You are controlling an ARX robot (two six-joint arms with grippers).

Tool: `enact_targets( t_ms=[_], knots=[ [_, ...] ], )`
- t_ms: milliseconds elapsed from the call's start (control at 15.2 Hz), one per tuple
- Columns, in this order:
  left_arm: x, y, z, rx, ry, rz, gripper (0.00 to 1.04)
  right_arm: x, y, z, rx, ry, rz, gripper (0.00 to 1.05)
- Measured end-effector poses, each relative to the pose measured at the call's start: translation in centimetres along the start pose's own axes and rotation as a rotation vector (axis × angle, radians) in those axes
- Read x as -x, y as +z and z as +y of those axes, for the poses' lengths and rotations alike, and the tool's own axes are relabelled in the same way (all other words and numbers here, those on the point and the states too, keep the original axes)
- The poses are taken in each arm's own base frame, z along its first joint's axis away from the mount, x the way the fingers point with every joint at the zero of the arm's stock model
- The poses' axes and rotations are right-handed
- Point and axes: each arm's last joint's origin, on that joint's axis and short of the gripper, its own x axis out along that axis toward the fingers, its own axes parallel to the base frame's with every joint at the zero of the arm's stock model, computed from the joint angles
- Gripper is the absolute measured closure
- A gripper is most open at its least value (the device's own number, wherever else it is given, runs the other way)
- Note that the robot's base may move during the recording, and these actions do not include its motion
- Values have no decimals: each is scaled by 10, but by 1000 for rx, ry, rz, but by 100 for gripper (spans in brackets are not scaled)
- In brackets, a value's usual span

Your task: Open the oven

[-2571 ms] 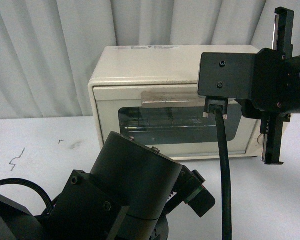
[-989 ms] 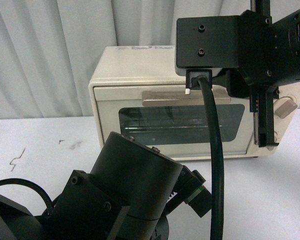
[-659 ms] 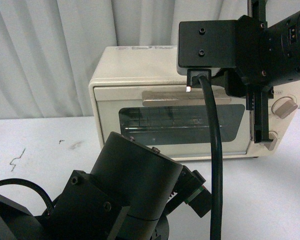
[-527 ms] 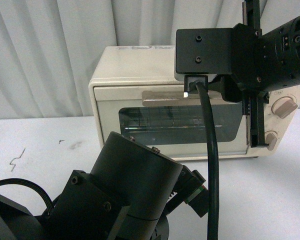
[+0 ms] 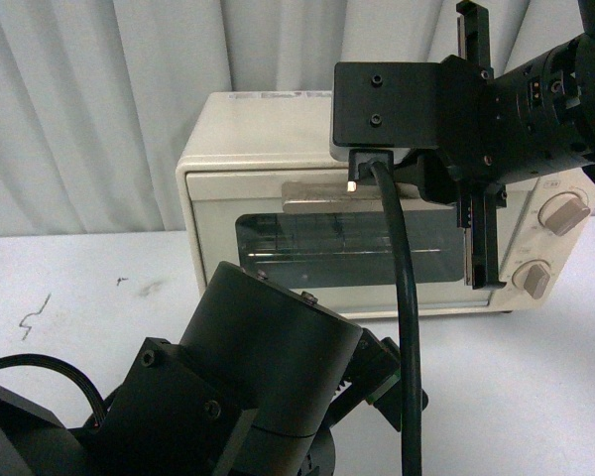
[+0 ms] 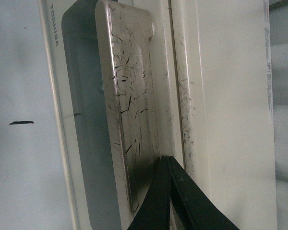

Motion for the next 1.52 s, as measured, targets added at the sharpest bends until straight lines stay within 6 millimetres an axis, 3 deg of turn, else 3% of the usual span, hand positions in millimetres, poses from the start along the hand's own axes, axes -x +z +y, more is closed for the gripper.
enact_targets(
  t_ms=[659, 1121, 1319, 1516],
  knots=[
    [0, 0, 0, 0, 1, 0, 7, 14, 3, 9, -141, 145, -15, 103],
    [0, -1, 0, -20, 1, 5, 7, 38, 14, 37, -216, 426, 33, 103],
    [0, -1, 0, -20, 1, 3, 7, 51, 20, 29, -207, 386, -2, 103],
    [0, -1, 0, -20, 1, 3, 7, 62, 28, 9, -211, 257, -75, 103]
  ],
)
